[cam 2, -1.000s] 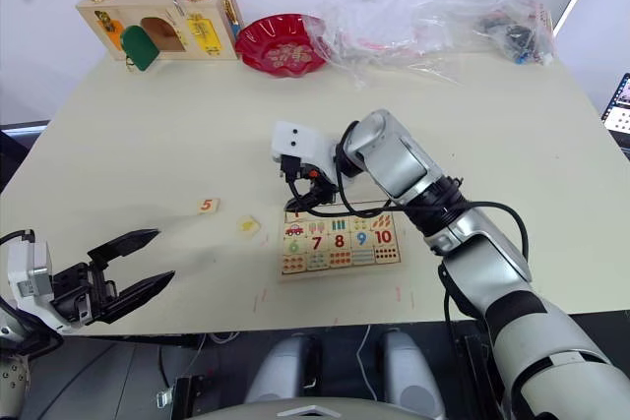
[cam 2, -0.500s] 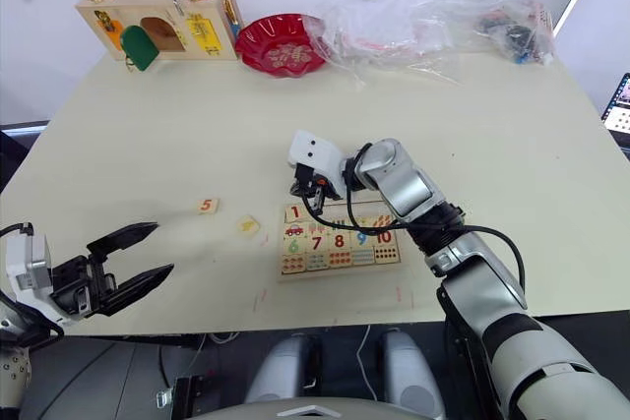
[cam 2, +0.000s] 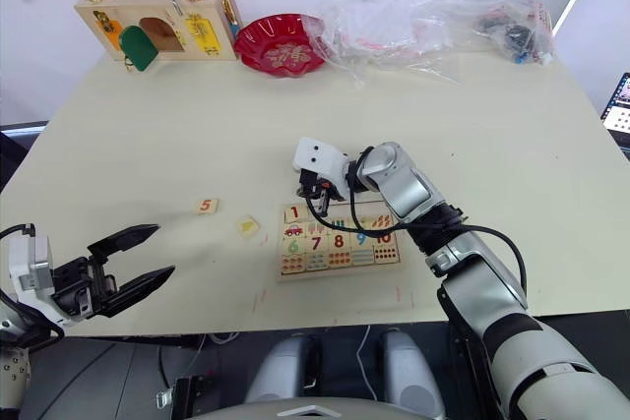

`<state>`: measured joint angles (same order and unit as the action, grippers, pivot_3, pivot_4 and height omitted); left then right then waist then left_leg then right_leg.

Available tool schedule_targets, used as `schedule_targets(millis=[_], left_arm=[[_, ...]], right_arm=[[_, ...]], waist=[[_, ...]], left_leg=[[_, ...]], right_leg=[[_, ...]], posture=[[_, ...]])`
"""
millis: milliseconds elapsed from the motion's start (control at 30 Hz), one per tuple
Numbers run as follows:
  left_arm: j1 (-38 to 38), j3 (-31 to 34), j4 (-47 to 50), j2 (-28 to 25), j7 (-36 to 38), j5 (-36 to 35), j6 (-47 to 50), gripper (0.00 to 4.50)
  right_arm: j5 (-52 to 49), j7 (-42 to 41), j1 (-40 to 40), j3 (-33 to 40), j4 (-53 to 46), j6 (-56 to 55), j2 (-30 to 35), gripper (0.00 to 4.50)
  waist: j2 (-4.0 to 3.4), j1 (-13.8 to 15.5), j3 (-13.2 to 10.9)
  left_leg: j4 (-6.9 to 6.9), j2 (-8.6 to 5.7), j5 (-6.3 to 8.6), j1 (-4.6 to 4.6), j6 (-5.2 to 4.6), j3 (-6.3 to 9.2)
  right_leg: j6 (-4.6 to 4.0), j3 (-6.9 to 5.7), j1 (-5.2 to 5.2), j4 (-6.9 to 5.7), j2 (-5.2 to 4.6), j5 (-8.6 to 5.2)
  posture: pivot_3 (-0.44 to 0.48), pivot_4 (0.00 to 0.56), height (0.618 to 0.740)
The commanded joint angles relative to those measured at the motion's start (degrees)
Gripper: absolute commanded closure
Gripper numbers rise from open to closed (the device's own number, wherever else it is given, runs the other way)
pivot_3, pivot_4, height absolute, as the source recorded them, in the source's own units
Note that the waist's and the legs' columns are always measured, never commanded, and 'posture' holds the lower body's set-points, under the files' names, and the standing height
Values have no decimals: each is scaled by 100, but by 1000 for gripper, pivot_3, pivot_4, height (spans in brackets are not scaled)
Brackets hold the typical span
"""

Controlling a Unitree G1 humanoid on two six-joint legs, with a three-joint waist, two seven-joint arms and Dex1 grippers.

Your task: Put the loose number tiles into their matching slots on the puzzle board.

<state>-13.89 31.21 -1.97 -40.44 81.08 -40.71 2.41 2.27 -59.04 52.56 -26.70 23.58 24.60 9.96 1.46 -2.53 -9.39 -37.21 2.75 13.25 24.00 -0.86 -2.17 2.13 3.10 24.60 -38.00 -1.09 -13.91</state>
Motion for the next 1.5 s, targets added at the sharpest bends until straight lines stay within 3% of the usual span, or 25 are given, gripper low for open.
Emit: schedule_targets(millis=[33, 1500], left_arm=[[-41, 145, 92, -32, 13, -64, -50, 0], [-2, 101, 35, -25, 29, -46, -60, 0]], right_arm=[[23, -6, -15, -1, -69, -114, -20, 4449], [168, -220, -142, -132, -204, 48, 0, 4449]], waist=[[0, 0, 0], [1, 2, 0]], left_leg=[[0, 0, 0, 0, 0, 0], [-1, 0, 0, -1, 0, -1]], right_leg=[[0, 0, 0, 0, 0, 0], [4, 0, 0, -2, 1, 2]], posture=[[0, 150, 740], [0, 150, 740]])
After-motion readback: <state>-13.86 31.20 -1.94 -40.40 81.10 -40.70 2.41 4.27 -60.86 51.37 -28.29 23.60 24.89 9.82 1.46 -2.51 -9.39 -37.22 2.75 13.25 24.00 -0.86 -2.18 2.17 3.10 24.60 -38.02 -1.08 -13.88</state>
